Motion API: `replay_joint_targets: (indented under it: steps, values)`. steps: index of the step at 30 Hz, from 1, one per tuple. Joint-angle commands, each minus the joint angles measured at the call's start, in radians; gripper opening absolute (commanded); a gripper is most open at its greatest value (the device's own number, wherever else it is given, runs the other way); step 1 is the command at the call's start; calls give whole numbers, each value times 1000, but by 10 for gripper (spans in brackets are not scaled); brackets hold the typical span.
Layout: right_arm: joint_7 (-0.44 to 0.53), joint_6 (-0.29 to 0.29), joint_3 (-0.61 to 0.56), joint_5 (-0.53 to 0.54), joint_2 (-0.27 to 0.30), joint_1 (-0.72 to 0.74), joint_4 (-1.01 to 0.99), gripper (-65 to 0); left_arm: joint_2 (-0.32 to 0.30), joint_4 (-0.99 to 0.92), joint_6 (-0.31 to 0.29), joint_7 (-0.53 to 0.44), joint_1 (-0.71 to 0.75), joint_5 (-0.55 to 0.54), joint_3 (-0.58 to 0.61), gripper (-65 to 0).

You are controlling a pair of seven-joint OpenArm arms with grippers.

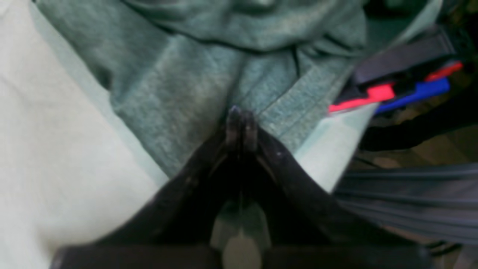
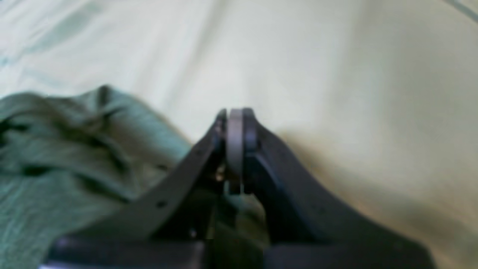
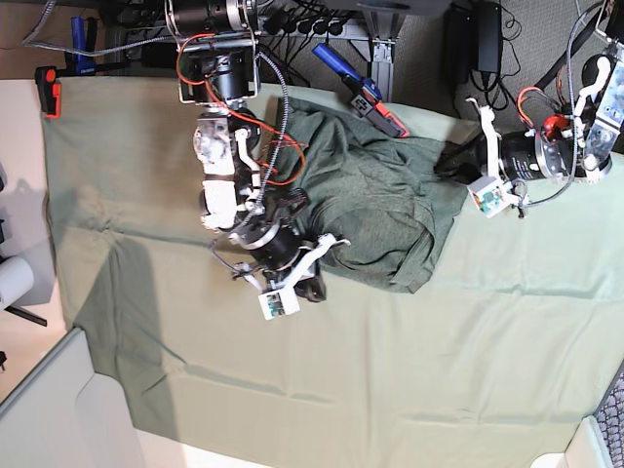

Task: Fold the T-shirt properly
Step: 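Grasp the bundle's sides with both grippers and push them together, then tuck and press the bundle edges inward with both grippers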

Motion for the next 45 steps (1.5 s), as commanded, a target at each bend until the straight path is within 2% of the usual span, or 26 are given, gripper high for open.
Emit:
replay_joint_targets:
  steps: [1, 5, 9, 13, 17, 20, 24, 29, 32, 38, 42, 45]
  values:
    - [24, 4, -3, 2, 4, 26, 16, -650, -7, -26, 26, 19, -29, 29, -6, -650]
    - [24, 4, -5, 2, 4, 26, 16, -650, 7, -145, 26, 5, -106, 22, 11, -650]
    - [24, 3, -4, 2, 6, 26, 16, -650, 14, -242, 26, -16, -204, 26, 79, -650]
    - [24, 3, -4, 2, 16, 26, 16, -650, 30, -322, 26, -40, -314, 75, 156, -650]
    - [24, 3, -4, 2, 31, 26, 16, -650, 38, -394, 26, -39, -408, 75, 182, -650]
    - [24, 3, -4, 2, 40, 26, 16, -650, 21, -399, 26, -42, -428, 69, 182, -650]
    - [24, 3, -2, 2, 48, 27, 16, -650, 1, -398, 26, -93, -438, 78, 182, -650]
    - [24, 3, 4, 2, 53, 28, 16, -650, 5, -400, 26, -111, -498, 94, 182, -650]
    - [24, 3, 29, 2, 53, 26, 16, -650, 8, -414, 26, -165, -531, 134, 182, -650]
    - [14, 3, 106, 41, 53, 23, 16, -650, 74, -579, 26, -302, -642, 207, 182, -650]
    - [-34, 4, 109, 92, 52, 23, 16, -650, 139, -713, 26, -316, -719, 216, 182, -650]
    - [-37, 4, 109, 108, 52, 23, 16, -650, 134, -727, 26, -315, -743, 209, 182, -650]
